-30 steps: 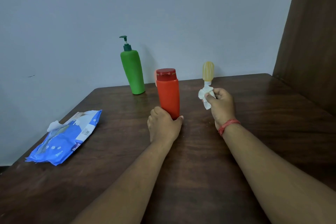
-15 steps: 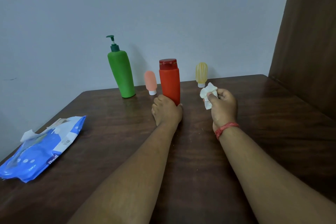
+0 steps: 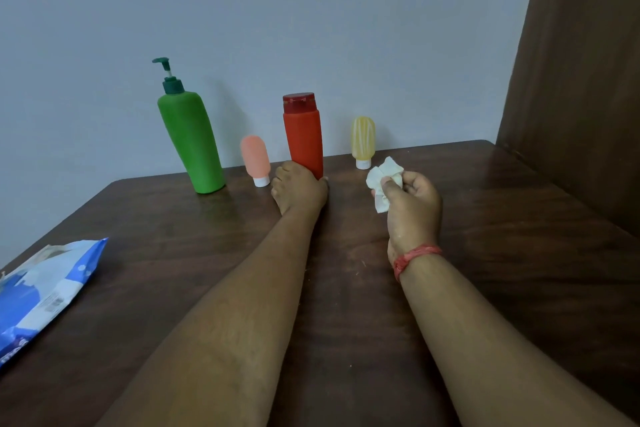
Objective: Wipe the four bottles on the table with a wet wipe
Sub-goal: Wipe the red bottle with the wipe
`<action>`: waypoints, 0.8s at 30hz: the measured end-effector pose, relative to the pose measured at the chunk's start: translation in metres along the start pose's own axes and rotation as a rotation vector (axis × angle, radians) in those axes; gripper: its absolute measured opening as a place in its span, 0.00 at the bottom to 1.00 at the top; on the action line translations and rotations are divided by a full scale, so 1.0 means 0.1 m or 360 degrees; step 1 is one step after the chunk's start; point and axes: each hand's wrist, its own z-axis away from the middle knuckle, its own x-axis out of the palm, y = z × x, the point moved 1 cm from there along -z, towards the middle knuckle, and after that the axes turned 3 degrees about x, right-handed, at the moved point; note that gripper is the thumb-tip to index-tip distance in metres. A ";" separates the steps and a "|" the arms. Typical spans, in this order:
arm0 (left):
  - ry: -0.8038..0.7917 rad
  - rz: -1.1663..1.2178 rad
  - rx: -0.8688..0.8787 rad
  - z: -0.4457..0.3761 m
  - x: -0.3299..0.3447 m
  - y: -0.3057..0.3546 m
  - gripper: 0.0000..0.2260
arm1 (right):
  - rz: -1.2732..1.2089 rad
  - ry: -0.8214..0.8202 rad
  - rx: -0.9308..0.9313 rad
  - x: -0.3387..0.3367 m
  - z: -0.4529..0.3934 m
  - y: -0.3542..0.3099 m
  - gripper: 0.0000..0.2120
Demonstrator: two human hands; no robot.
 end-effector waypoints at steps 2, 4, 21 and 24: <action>0.0005 0.0009 -0.0007 -0.06 0.03 0.02 0.35 | 0.0003 -0.0002 -0.0001 0.00 0.02 0.00 0.07; 0.0012 0.0022 -0.0018 -0.14 0.07 0.03 0.35 | -0.0015 -0.0010 -0.0006 0.01 0.03 0.01 0.08; 0.0045 0.0092 -0.0031 -0.38 0.21 0.06 0.35 | 0.0029 -0.0097 0.0008 0.06 0.09 0.00 0.10; 0.0052 0.0096 -0.0037 -0.37 0.21 0.06 0.36 | 0.0031 -0.0092 0.0008 0.05 0.10 0.00 0.10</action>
